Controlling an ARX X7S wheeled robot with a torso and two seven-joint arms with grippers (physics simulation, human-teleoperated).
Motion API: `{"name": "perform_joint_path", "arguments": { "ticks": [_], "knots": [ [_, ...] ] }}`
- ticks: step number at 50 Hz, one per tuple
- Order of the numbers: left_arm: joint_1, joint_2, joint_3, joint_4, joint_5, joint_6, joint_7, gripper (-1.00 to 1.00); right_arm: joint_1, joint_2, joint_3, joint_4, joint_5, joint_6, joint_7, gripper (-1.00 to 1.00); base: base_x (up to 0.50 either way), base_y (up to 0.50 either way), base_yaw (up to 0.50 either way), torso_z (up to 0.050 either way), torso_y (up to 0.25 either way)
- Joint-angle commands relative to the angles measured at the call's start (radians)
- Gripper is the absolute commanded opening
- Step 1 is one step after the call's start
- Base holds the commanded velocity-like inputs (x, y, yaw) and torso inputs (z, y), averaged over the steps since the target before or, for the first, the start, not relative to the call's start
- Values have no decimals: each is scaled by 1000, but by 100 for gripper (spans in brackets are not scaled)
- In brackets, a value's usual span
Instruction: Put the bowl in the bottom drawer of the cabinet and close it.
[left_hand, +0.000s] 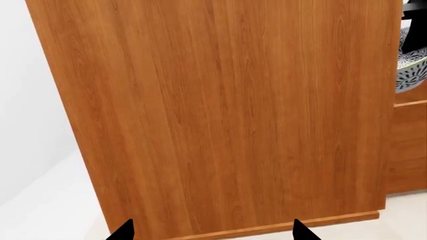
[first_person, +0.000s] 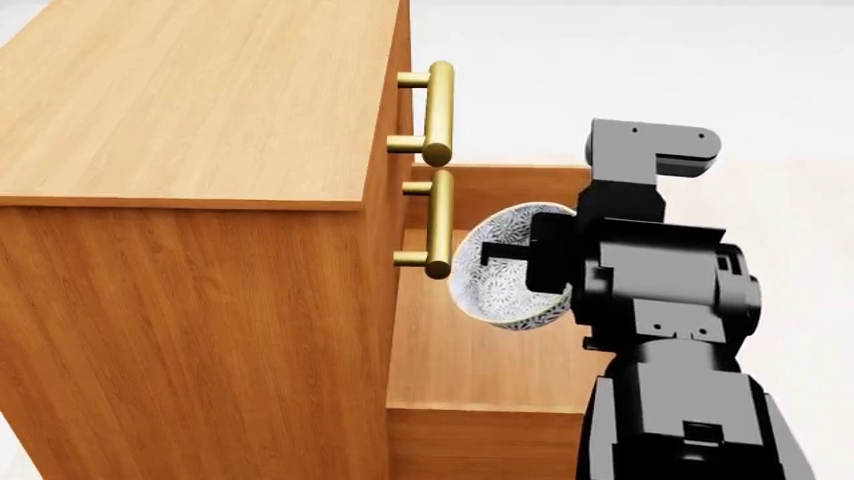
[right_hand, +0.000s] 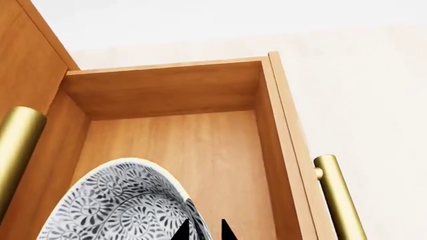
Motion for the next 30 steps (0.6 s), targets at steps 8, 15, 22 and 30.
{"name": "perform_joint_path", "arguments": {
  "ticks": [8, 15, 22, 30],
  "knots": [
    [-10, 3, 6, -18, -2, 10, 0, 100, -9, -6, 11, 0, 4, 32, -63, -100, 0, 0, 0, 0, 0],
    [-9, 1, 7, -17, -3, 13, -1, 100, -12, -9, 21, 0, 4, 48, -68, -100, 0, 0, 0, 0, 0],
    [-4, -3, 8, -11, -2, 12, -4, 100, -13, -10, 36, 0, 5, 80, -83, -100, 0, 0, 0, 0, 0],
    [-1, -6, 9, -5, -4, 11, -6, 100, -13, -10, 51, 0, 4, 102, -89, -100, 0, 0, 0, 0, 1]
  ]
}}
